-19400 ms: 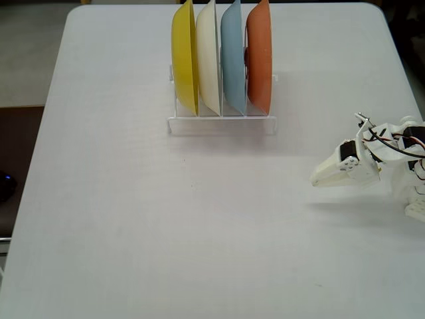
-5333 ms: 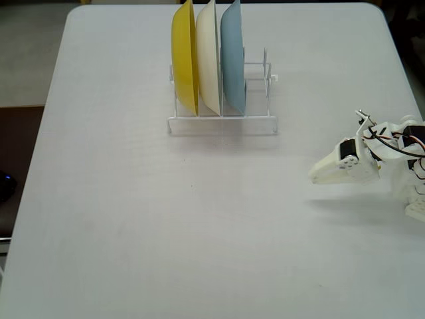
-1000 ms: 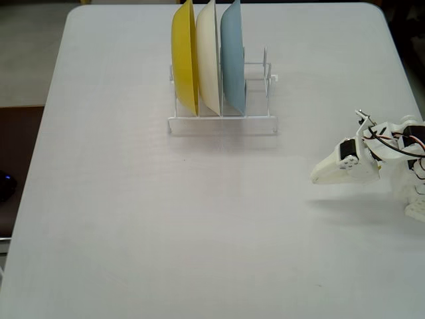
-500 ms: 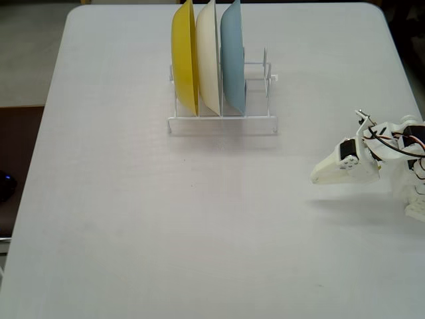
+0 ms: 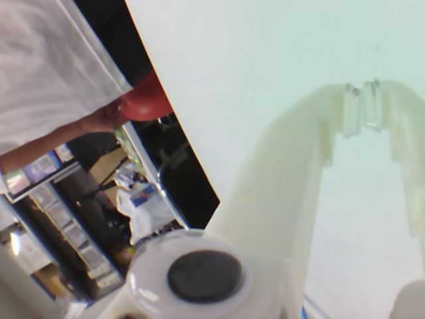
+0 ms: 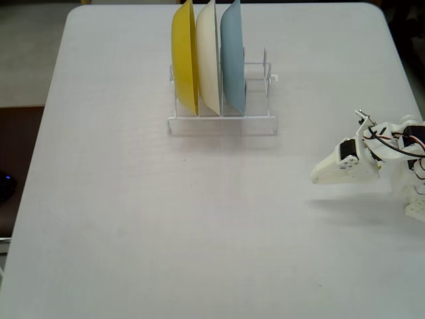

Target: Please take one of the plates.

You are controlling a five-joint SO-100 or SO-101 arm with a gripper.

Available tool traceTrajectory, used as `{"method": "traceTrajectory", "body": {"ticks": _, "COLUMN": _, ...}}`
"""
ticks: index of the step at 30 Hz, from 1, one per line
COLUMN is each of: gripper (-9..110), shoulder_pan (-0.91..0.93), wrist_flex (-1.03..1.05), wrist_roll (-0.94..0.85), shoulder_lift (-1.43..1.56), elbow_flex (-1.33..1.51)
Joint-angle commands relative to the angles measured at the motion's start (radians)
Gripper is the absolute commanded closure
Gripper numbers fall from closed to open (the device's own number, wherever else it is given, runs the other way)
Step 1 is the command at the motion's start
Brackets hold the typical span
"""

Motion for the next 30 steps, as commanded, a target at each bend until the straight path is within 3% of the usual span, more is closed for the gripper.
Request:
{"method": "traceTrajectory", "body": {"ticks": 1, "gripper": 102, "shoulder_pan": 0.000, "wrist_flex": 0.003, "wrist_roll": -0.009, "shoulder_lift": 0.012, "elbow_flex": -0.003}}
{"method": "traceTrajectory", "body": {"ticks": 8, "gripper": 102, "shoulder_pan": -0.006, "wrist_flex": -0.011, "wrist_roll": -0.078, "shoulder_lift": 0.012, "elbow_flex": -0.003}}
{"method": "traceTrajectory", "body": {"ticks": 30, "gripper": 102, "shoulder_pan": -0.006, "wrist_flex": 0.002, "wrist_roll": -0.009, "shoulder_lift": 0.012, "elbow_flex": -0.003}}
